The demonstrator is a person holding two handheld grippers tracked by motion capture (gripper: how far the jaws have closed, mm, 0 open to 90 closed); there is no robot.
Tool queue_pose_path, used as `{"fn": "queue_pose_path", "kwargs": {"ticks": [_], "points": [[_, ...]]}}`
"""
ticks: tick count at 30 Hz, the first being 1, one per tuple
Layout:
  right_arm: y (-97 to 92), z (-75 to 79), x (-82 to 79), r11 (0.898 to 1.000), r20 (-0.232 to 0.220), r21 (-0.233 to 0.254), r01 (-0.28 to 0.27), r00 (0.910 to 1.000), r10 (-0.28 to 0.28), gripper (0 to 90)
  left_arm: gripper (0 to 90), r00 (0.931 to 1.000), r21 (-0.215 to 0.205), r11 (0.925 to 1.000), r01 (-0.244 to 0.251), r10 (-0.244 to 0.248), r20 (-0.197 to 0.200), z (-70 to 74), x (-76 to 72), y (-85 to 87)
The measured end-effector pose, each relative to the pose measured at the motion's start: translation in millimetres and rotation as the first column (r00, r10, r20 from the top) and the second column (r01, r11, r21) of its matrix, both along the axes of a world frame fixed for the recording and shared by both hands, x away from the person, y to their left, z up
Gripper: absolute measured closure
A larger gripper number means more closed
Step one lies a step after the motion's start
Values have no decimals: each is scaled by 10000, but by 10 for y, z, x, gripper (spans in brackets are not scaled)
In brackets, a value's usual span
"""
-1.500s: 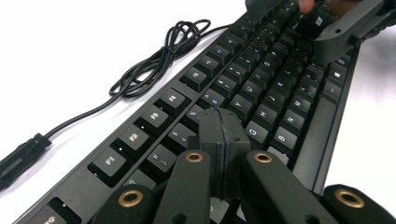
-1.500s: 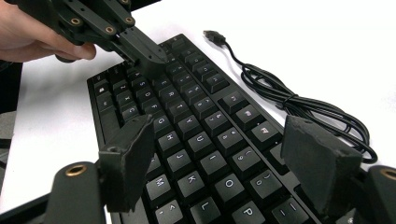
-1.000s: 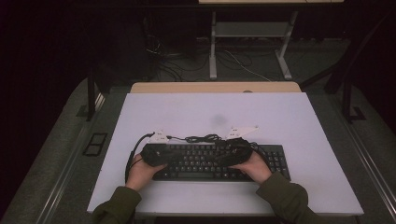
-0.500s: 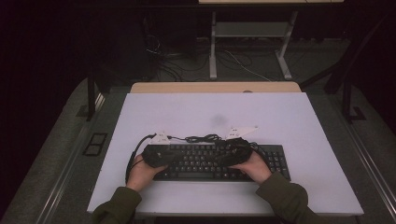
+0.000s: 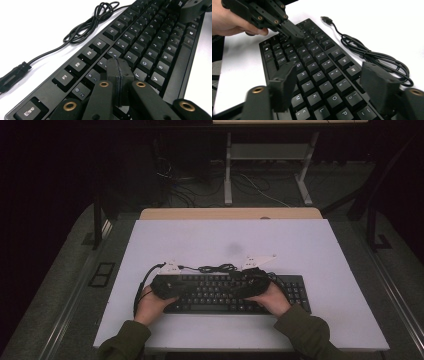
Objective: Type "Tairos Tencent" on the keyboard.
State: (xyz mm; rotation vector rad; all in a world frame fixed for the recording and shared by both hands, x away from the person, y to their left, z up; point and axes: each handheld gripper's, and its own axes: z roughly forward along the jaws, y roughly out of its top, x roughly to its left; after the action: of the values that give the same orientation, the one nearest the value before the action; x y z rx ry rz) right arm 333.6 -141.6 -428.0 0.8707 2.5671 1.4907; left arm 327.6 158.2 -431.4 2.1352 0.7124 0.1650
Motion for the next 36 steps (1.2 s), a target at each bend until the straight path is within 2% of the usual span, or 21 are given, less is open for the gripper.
{"fn": "queue_pose_path", "kwargs": {"ticks": [2,8,13,19,27,36], "points": [[6,0,-8,10000,-23,-27,-59,10000,59,375,885,9999,-104,9999,-123,123,14,15,-13,2],[37,7,-35,9996,-110,-2,-298,9995,298,508,787,9998,-120,9997,-202,202,40,19,-30,8],[74,-15,-57,9988,-253,-146,-475,9986,471,604,631,9991,-106,9991,-419,420,103,19,-39,6],[130,-31,-94,9966,-325,-267,-775,9965,766,696,480,9980,-191,9979,-620,622,85,17,-54,3],[189,-52,-129,9925,-368,-422,-1147,9929,1132,874,306,9956,-307,9953,-923,928,133,8,-62,4],[268,-91,-166,9870,-409,-606,-1491,9883,1468,891,248,9944,-292,9942,-1032,1038,200,8,-64,9]]}}
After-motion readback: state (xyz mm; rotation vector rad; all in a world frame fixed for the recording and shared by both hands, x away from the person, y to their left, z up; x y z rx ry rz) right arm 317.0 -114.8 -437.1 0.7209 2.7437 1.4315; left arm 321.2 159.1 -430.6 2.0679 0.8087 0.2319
